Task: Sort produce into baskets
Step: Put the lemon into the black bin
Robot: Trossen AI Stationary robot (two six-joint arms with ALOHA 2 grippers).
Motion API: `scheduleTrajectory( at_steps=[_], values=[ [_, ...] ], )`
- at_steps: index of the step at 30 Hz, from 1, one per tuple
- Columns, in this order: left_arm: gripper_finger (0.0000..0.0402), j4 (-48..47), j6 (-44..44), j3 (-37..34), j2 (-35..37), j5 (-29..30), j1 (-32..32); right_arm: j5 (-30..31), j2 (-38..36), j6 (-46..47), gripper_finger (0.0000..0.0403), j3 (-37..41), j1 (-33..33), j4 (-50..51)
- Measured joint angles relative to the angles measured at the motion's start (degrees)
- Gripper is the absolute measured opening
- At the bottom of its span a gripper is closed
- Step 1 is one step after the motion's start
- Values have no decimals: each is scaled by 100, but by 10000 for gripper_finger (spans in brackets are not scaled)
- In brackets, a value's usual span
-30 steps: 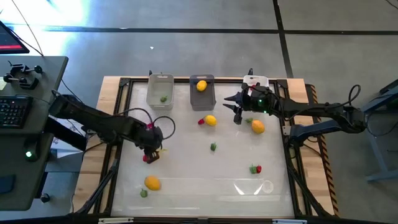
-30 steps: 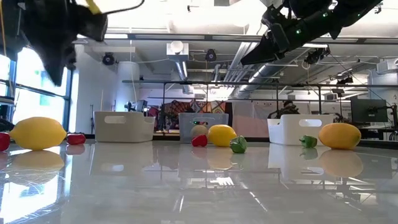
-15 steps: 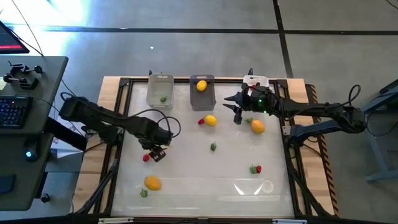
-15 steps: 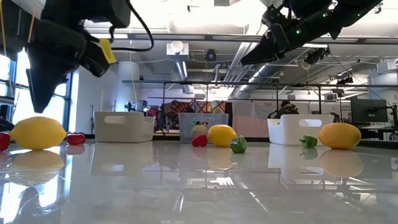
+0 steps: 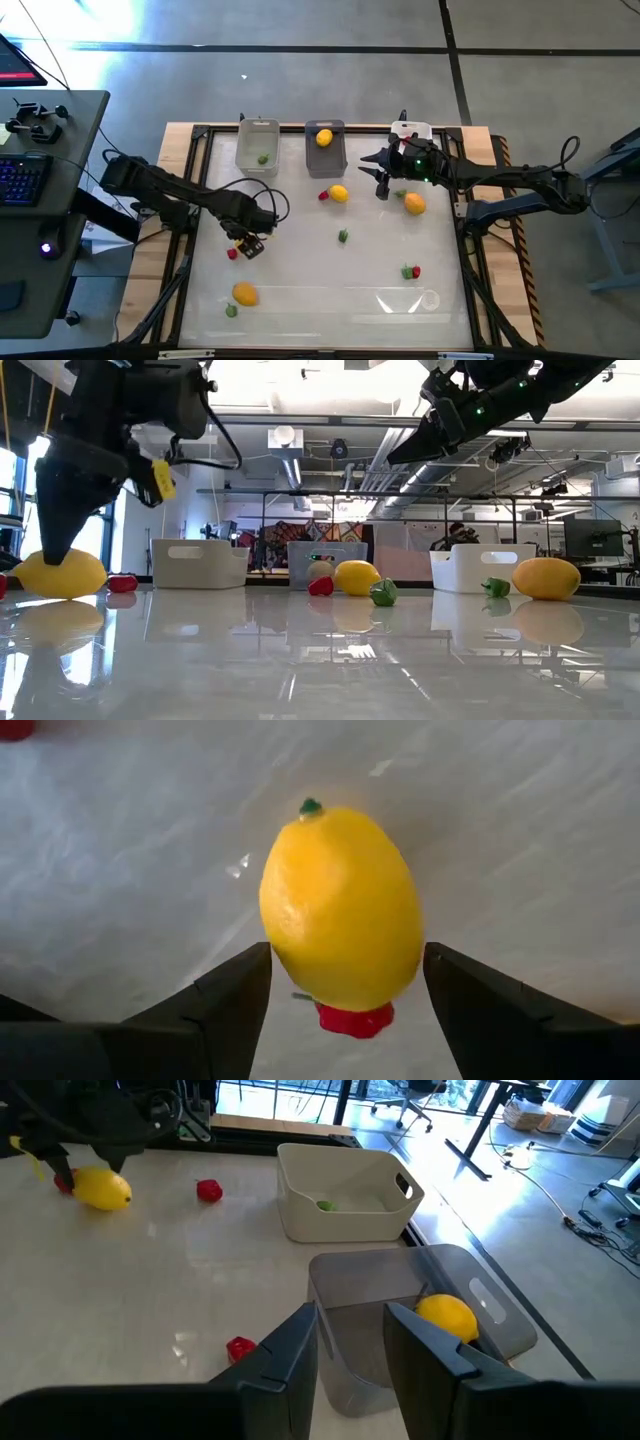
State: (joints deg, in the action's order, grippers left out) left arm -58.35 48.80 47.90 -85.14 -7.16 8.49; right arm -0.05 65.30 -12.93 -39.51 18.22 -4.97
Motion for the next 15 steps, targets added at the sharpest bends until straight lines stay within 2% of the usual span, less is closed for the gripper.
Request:
scheduleTrajectory(
  at_steps=[7,15],
  values=[
    [243,271,-432,-29,2,193,13,0,0,-17,106,0,0,0],
    [189,317,-911,-24,8,314,15,2,0,-17,106,0,0,0]
  ],
)
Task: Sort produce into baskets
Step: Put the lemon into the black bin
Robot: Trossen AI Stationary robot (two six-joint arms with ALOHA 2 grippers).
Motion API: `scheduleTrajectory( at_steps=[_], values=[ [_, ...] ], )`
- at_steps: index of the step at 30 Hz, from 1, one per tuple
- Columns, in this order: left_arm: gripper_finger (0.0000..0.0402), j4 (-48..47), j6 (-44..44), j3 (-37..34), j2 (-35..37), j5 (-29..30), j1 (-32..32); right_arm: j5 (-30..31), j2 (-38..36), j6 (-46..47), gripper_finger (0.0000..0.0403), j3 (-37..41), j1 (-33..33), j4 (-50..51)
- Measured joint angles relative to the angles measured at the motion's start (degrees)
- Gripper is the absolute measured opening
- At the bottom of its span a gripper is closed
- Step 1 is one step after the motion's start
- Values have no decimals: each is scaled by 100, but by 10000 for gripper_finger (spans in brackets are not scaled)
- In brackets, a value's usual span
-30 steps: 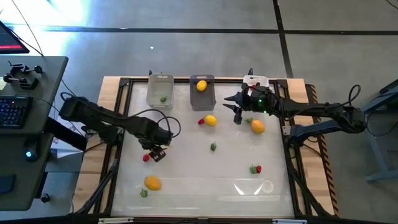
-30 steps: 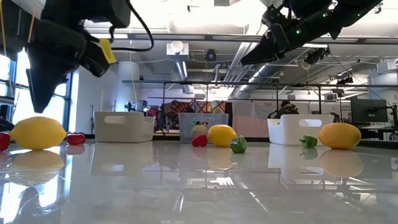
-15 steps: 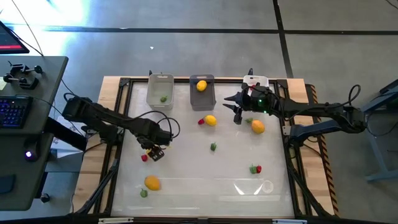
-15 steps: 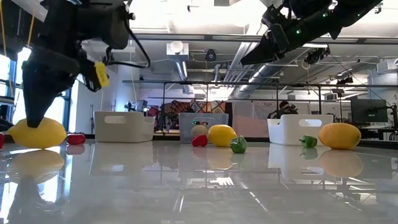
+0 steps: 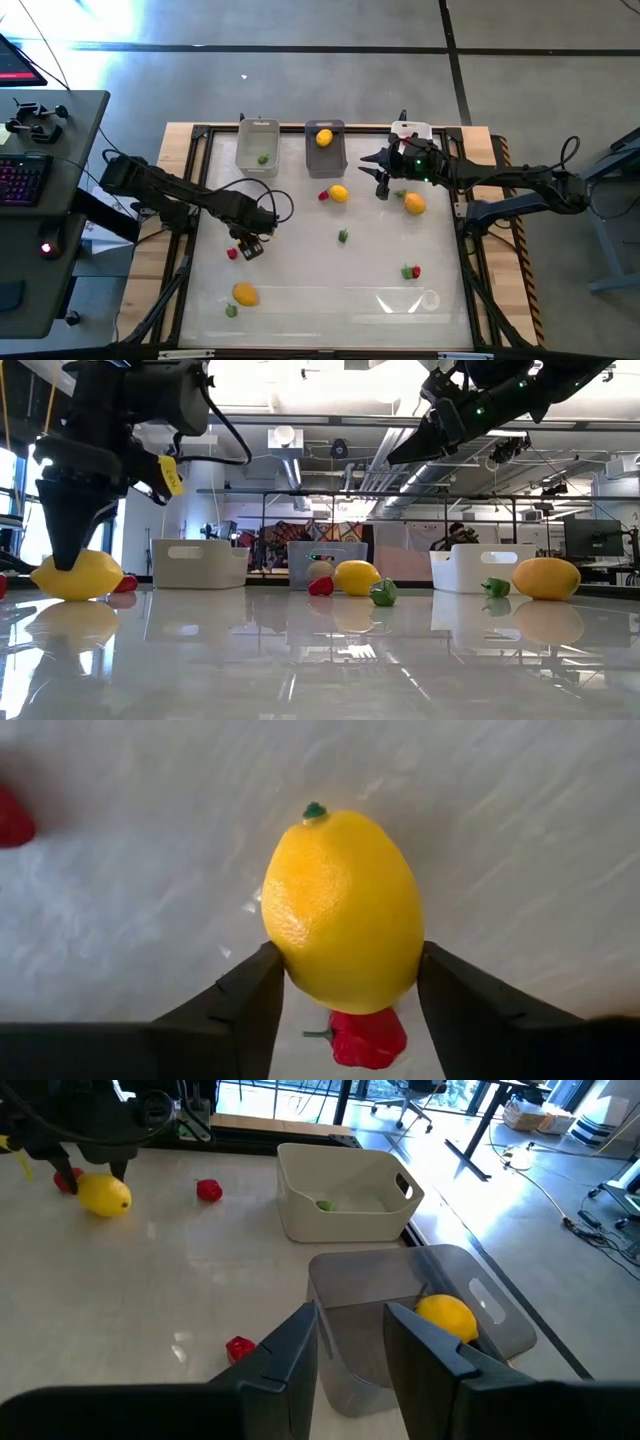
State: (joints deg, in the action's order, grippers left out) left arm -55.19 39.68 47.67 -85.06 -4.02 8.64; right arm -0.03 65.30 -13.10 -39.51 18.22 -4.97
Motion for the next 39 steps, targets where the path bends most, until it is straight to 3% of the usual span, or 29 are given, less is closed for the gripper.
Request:
scheduleTrajectory(
  at_steps=[8,17,27,39],
  values=[
    [168,34,-652,530,-6,640,-345,0,0,0,106,0,0,0],
    [167,278,-2345,1627,-4,1502,-1604,0,0,15,106,0,0,0],
    [167,1664,-3549,2171,-410,1203,-3215,0,0,-2,106,0,8,-46],
    [166,1731,-5078,3772,-2002,1057,-3669,2,0,-46,106,-2,17,-46]
  ],
)
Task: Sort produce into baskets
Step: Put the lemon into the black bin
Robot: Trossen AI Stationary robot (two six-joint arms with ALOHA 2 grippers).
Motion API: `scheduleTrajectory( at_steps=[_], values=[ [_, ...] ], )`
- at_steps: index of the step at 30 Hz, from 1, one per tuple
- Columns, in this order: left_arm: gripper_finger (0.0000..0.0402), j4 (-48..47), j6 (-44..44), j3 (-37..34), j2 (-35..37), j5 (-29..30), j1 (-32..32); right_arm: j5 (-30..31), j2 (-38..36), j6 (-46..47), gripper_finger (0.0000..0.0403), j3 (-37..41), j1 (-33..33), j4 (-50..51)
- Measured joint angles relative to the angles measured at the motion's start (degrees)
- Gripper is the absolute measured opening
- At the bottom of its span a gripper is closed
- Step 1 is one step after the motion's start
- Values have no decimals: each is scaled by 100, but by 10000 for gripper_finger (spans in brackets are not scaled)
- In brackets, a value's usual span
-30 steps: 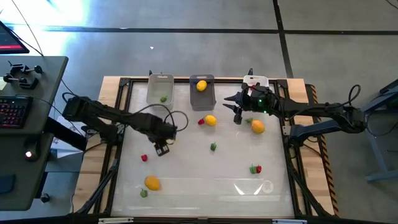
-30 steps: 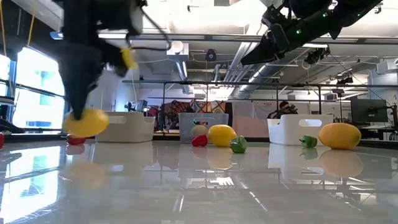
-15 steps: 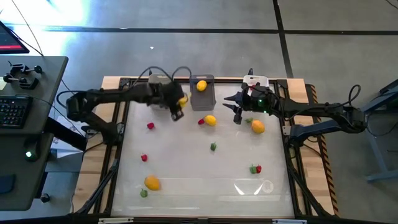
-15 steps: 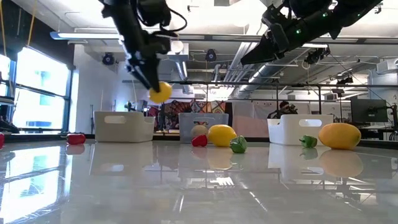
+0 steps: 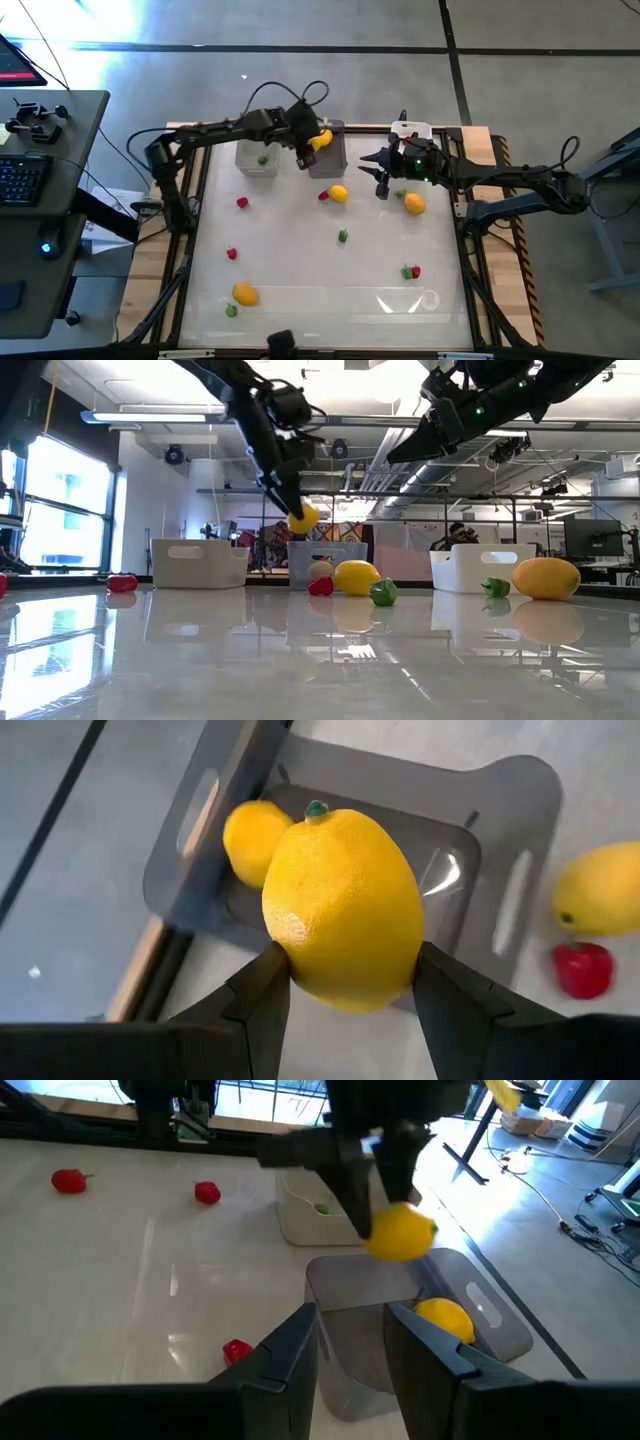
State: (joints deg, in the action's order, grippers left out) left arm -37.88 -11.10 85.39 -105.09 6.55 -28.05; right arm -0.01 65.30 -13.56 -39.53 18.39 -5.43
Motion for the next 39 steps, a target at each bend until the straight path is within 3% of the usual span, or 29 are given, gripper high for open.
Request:
scheduleTrajectory(
  at_steps=[6,15,24,33,39],
  values=[
    [166,-33,-503,432,-559,-127,-55,0,0,-24,106,0,0,2],
    [166,-71,-907,446,-1024,-107,26,0,0,-44,106,0,0,7],
    [170,100,-941,450,-1048,-92,26,0,0,-44,106,0,0,7],
    [220,161,-773,448,-1048,-14,-1,-2,0,-44,106,0,0,11],
    [212,169,-603,448,-1048,321,-116,0,0,-44,106,0,0,25]
  ],
)
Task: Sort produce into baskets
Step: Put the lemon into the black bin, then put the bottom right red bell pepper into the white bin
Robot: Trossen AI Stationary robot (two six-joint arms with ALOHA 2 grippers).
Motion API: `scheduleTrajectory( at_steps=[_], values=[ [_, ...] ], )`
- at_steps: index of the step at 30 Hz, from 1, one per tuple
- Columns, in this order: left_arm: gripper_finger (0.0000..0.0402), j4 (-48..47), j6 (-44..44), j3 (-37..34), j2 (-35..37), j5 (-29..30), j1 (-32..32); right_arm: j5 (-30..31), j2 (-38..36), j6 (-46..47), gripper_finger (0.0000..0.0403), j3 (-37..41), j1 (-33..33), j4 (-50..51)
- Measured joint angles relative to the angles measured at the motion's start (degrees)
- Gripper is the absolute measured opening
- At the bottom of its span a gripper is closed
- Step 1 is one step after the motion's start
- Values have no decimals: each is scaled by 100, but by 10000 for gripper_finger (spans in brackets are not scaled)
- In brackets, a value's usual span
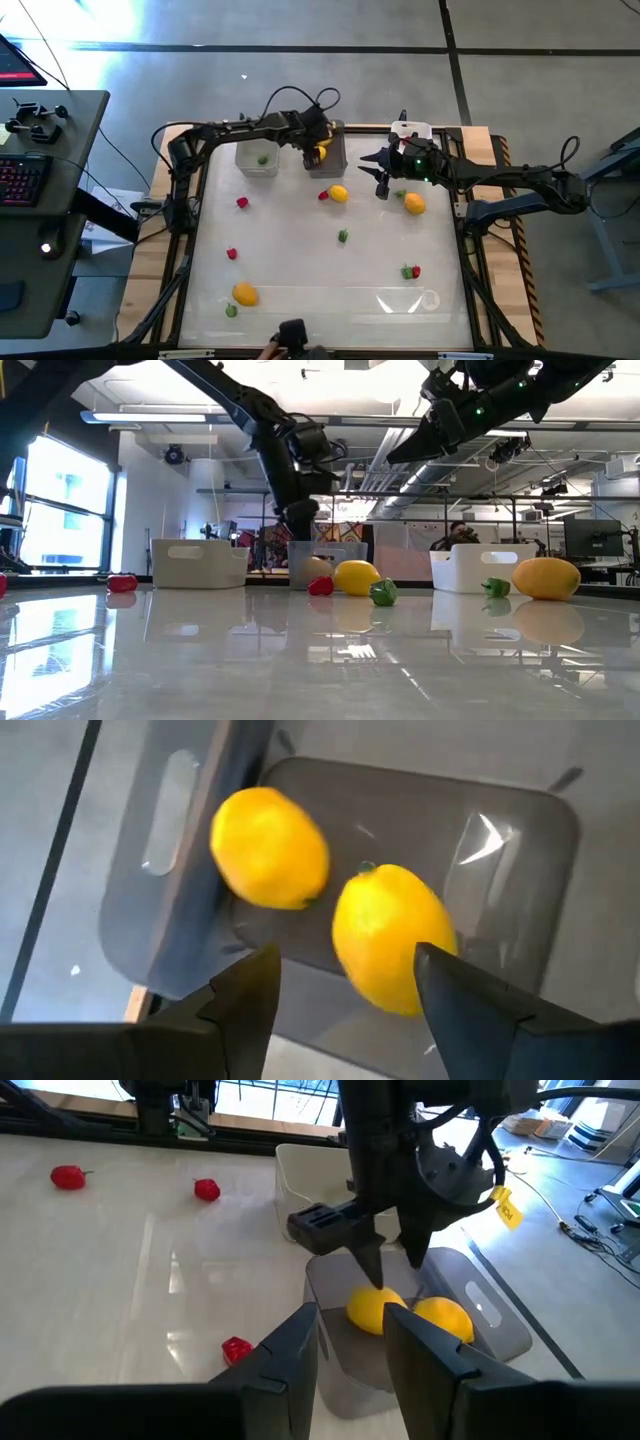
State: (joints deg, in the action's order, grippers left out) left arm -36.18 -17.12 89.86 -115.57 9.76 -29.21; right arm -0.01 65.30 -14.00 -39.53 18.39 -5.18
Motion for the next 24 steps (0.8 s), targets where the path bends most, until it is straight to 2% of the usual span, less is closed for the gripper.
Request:
scheduleTrajectory(
  at_steps=[4,7,10,13,17,24],
  values=[
    [182,9,-167,-3,15,199,-6,-2,0,0,106,0,0,18],
    [138,154,-463,-7,126,466,127,0,0,-10,106,0,-1,30],
    [77,737,-611,-7,281,576,264,0,0,-2,106,0,0,34],
    [16,1737,-641,-234,442,329,334,0,0,-2,106,0,0,57],
    [15,3085,-549,-955,735,103,392,0,0,19,106,0,-1,175],
    [2,5040,-412,-2762,1584,-153,650,0,0,44,106,0,-1,197]
  ],
)
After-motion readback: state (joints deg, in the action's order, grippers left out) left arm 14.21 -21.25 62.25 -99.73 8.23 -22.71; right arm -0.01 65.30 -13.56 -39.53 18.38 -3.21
